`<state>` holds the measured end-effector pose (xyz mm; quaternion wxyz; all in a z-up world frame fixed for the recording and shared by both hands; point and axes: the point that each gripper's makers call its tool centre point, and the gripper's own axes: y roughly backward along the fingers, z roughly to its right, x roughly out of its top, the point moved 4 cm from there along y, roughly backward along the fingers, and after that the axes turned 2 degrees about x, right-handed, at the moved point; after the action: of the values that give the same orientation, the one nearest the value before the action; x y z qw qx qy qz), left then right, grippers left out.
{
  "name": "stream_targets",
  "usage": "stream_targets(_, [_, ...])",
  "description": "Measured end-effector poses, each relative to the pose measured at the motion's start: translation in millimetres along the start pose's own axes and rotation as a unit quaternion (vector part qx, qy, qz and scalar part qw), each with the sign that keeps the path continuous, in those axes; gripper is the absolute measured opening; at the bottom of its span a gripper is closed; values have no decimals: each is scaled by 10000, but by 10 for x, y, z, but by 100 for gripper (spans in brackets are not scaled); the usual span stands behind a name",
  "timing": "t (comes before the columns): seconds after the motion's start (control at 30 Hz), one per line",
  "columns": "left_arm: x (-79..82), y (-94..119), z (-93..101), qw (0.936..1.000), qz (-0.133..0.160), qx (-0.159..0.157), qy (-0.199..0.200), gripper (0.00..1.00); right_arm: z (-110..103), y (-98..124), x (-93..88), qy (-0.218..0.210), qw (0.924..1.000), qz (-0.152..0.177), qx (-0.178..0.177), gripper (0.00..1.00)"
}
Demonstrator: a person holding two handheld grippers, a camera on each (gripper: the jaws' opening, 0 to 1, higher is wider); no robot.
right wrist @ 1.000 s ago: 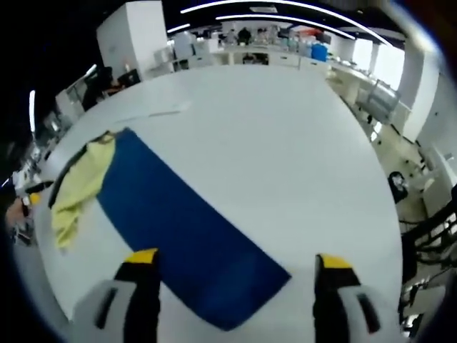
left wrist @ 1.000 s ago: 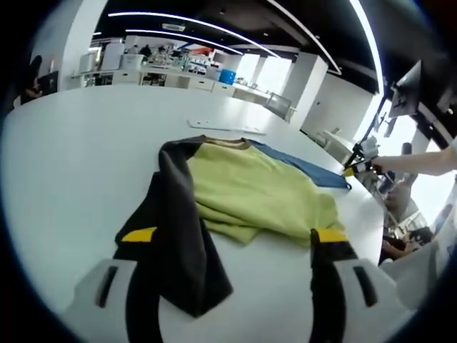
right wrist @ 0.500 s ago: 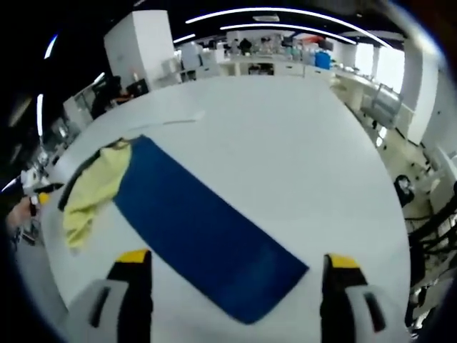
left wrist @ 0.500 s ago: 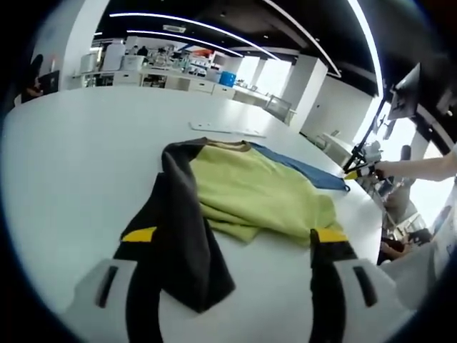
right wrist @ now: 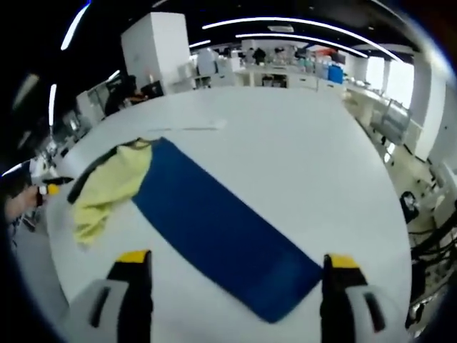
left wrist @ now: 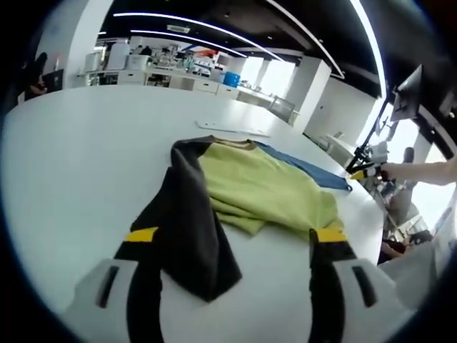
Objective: Fold the garment on the visible template until the final outline fits inside the template.
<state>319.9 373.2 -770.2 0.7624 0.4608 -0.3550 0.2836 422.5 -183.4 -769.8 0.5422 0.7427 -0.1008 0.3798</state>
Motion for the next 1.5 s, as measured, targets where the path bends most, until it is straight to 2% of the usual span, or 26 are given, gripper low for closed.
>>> stream_targets(0.1, [-6,19,5,10000,13,37,47,81,-98,52,2,-5,9999,94,53,100])
stream_targets(0.3, [-55,66,-64,9999,-61,111,-11,80,-158,109,111,59,9993,318,188,99])
stream_targets(0.63, [-194,72,-257,9993,-171,320,64,76,-272,238,153,100,9982,521,263,99])
stream_targets(0.77, [-220,115,-337,9985,-142,466,243,74,-342,258,205,150,9975,589,350,99])
stream_targets(0.9, [-245,122,-352,9973,-146,565,445,67,-452,289,247,189,9970,639,398,99])
stream_targets(1.03, [-309,135,-380,9950,-129,669,736,60,-464,297,234,204,9969,641,408,98])
stream_targets(1.07, [-294,143,-393,9946,-11,688,780,57,-452,296,233,211,9969,629,414,98])
stream_targets(1.17, [-301,194,-407,9920,25,755,1008,49,-484,316,225,233,9969,610,431,98])
stream_targets(1.5, [-338,129,-447,9856,19,1003,1362,17,-551,354,202,227,9964,625,518,95])
